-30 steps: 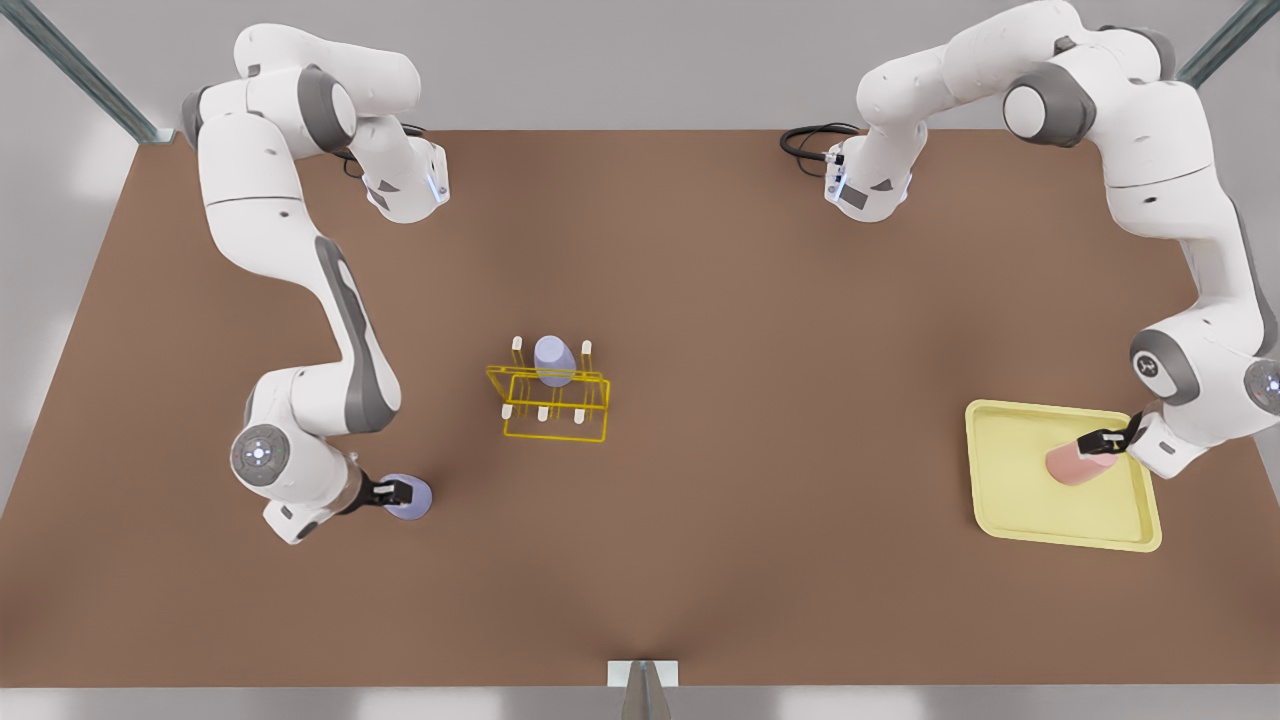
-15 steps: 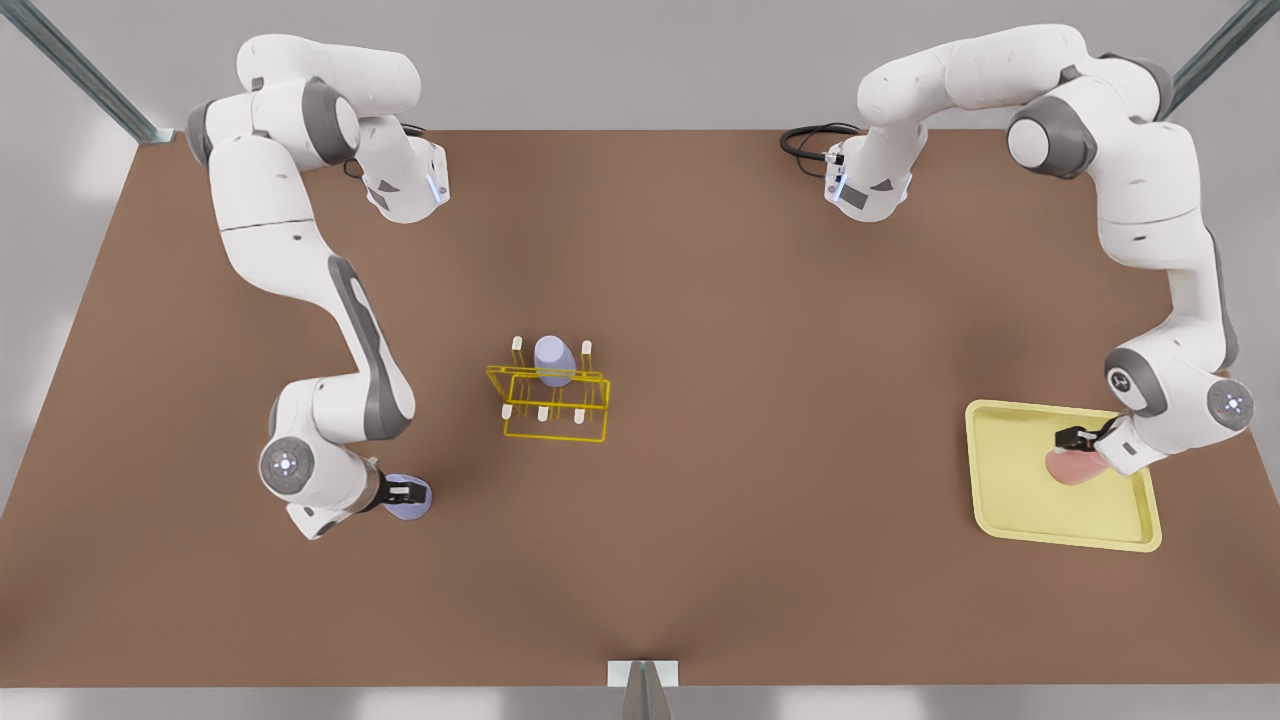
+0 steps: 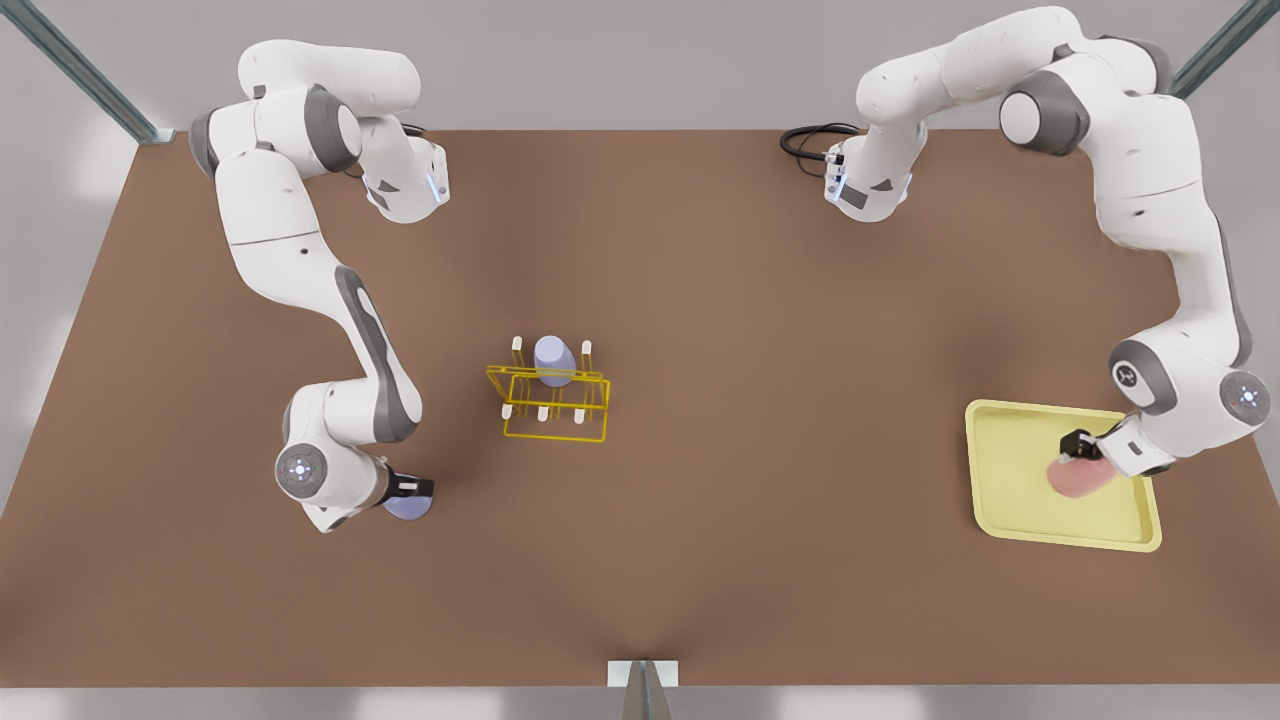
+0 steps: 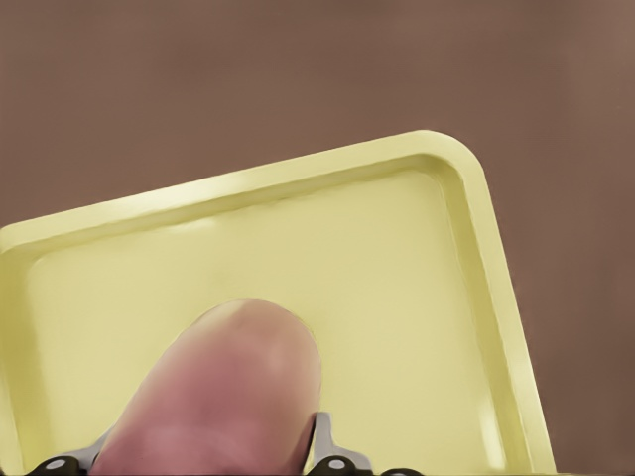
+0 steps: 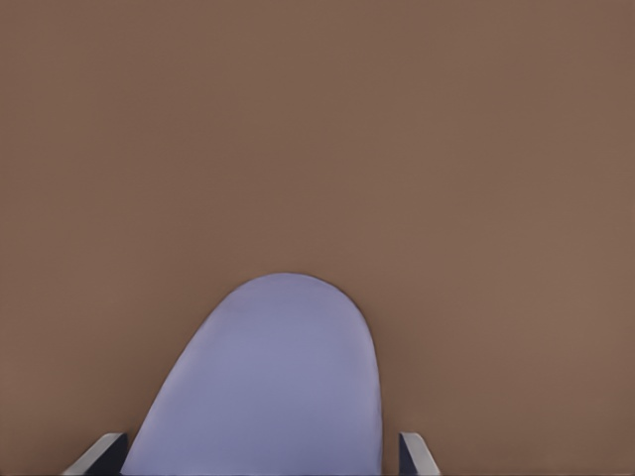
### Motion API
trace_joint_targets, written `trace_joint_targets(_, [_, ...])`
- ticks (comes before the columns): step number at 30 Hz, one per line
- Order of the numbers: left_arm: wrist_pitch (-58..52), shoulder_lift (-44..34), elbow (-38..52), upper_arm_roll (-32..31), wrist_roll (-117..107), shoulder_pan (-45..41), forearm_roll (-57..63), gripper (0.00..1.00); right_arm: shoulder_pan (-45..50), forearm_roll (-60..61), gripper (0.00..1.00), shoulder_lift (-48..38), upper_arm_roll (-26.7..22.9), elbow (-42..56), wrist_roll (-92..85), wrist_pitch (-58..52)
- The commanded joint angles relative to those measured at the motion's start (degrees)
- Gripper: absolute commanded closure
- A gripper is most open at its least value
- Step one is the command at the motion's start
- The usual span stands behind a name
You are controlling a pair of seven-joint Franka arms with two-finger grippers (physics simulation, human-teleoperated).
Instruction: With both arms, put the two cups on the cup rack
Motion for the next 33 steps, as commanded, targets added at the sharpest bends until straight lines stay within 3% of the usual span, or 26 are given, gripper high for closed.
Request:
trace_joint_targets(1, [-9.5, -2.5, 0.0, -0.6, -9.7, -3.0, -3.2, 0.21, 0.0, 0.1, 0.0, 0.4, 0.1, 0.0, 0.8, 0.5])
trace_joint_targets(4, [-11.2, -3.7, 1.9, -2.7, -14.1, -7.7, -4.6, 0.21, 0.0, 0.3, 0.0, 0.7, 0.1, 0.1, 1.2, 2.8])
trace_joint_targets(8, [-15.0, -3.5, 6.7, -20.2, -49.2, -10.0, -3.9, 0.21, 0.0, 0.2, 0.0, 0.9, 0.1, 0.6, 1.4, 4.1])
trace_joint_targets(14, [-14.5, 9.0, 27.6, -20.2, -86.6, -31.1, -1.8, 0.21, 0.0, 0.3, 0.0, 0.9, 0.1, -0.1, 0.8, 3.1])
trace_joint_targets(17, [-12.6, 11.2, 31.2, -20.1, -92.9, -36.7, -1.9, 0.21, 0.1, 0.3, 0.0, 0.8, 0.1, -0.1, 0.7, 3.0])
trace_joint_targets(20, [-10.7, 14.3, 37.8, -20.0, -96.8, -40.3, -1.9, 0.21, 0.0, 0.2, 0.19, 0.7, 0.1, 0.4, 0.6, 3.0])
trace_joint_targets(26, [-9.3, 14.9, 38.0, -19.8, -97.1, -46.8, -2.1, 0.2, 0.0, 0.2, 0.24, 0.4, 0.2, 1.0, 0.6, 2.6])
trace_joint_targets(28, [-9.3, 16.0, 38.0, -20.0, -96.6, -48.6, -2.3, 0.2, -0.9, 0.2, 0.24, 0.2, 1.8, 1.0, 0.6, 2.5])
trace_joint_targets(31, [-9.1, 17.1, 38.1, -20.0, -96.7, -50.3, -2.3, 0.2, -8.4, 0.4, 0.24, -1.7, 11.9, 0.7, 0.4, -0.2])
trace_joint_targets(33, [-9.9, 17.1, 37.8, -20.1, -96.6, -50.3, -2.0, 0.2, -10.9, 0.9, 0.24, -3.5, 15.1, 0.0, 0.0, -4.1])
